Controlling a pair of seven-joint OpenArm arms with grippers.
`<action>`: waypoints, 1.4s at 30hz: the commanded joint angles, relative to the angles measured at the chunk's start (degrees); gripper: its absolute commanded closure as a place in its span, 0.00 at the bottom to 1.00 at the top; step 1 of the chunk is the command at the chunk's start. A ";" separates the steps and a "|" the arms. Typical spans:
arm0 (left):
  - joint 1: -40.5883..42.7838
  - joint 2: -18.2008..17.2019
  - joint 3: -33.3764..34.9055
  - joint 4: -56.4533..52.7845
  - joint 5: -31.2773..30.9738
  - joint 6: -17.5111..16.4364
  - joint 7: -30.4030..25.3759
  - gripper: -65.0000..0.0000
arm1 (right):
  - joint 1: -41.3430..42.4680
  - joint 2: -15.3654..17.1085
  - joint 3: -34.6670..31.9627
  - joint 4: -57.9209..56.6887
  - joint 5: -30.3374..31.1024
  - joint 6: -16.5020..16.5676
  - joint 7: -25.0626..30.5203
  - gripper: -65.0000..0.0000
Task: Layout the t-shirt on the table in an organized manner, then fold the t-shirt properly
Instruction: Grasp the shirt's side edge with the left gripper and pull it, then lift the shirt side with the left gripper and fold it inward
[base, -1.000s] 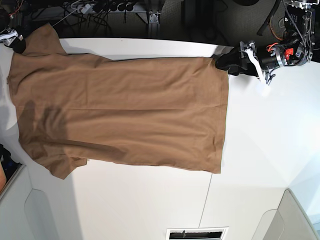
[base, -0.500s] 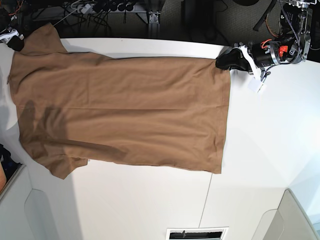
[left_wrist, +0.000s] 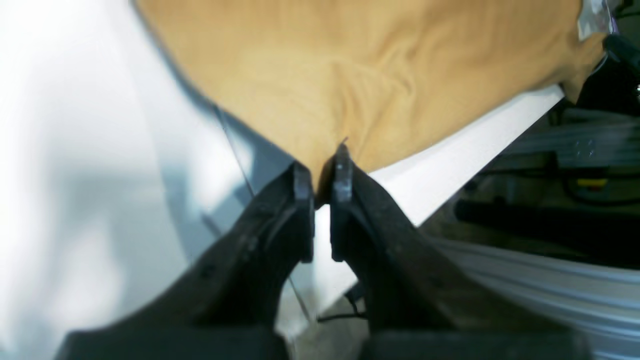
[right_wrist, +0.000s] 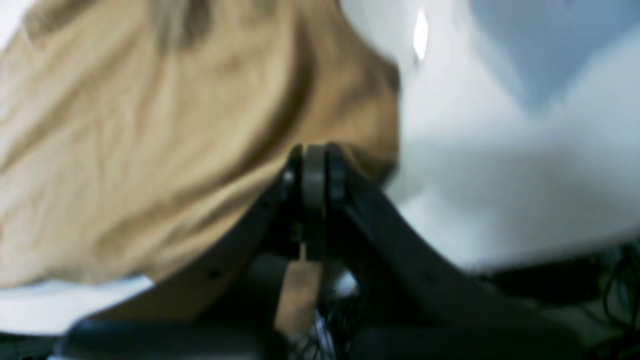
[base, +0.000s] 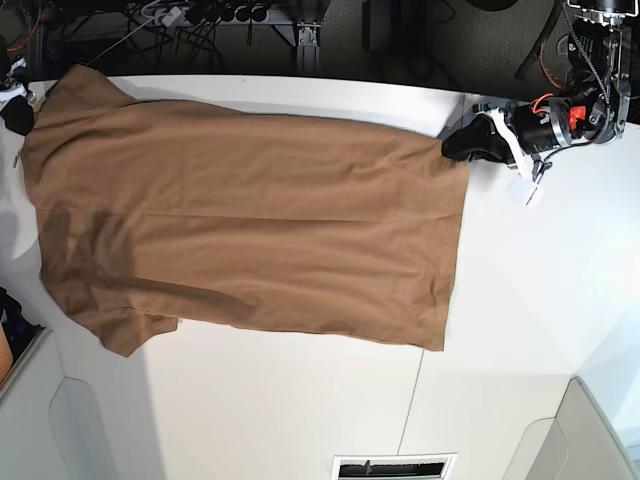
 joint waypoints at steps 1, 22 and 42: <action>-1.09 -1.01 -0.42 0.94 -1.11 -0.30 -0.81 1.00 | 1.27 1.55 0.57 1.01 0.31 0.50 1.18 1.00; -18.84 0.48 8.52 -14.62 13.20 -0.30 -16.24 0.91 | 21.44 3.39 -13.92 -4.94 -15.28 -0.28 5.86 1.00; -21.49 1.42 3.08 -4.83 11.15 -0.30 -13.92 0.47 | 21.35 1.57 -9.09 -1.25 -9.18 -1.14 2.49 0.93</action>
